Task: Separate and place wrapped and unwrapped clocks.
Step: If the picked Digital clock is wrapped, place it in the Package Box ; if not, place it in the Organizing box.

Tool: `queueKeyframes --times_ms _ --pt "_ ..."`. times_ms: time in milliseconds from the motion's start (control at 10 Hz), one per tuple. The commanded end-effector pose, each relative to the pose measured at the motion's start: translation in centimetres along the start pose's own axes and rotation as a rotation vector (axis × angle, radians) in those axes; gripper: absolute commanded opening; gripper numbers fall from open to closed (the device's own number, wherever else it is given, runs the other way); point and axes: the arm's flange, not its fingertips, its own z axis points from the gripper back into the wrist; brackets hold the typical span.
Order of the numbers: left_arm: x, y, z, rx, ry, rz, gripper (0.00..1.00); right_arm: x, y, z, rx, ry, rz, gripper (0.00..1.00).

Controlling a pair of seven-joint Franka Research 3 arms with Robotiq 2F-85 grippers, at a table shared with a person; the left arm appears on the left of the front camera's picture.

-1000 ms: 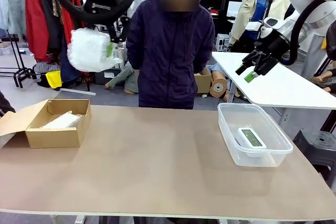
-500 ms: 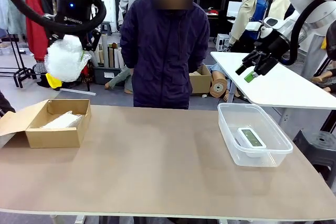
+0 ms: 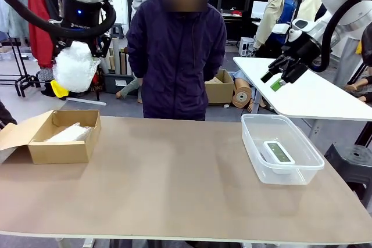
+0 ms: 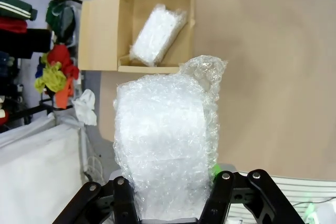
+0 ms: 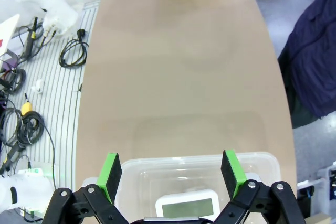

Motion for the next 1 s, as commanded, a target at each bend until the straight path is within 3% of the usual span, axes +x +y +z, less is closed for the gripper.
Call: queueKeyframes --times_ms 0,300,400,900 --pt "-0.1 0.4 0.5 0.008 0.004 -0.013 0.00 0.1 0.2 0.0 0.000 0.018 0.005 1.00" --pt "-0.2 -0.2 0.1 0.006 0.007 -0.006 0.00 0.1 0.2 0.0 0.000 0.018 0.005 1.00" --pt "0.5 -0.4 -1.2 0.006 0.012 0.053 0.00 0.1 0.2 0.0 0.000 0.018 0.005 1.00" --pt "7.3 7.5 -7.1 -0.079 0.082 0.140 0.00 0.1 0.2 0.0 0.000 0.018 0.005 1.00"
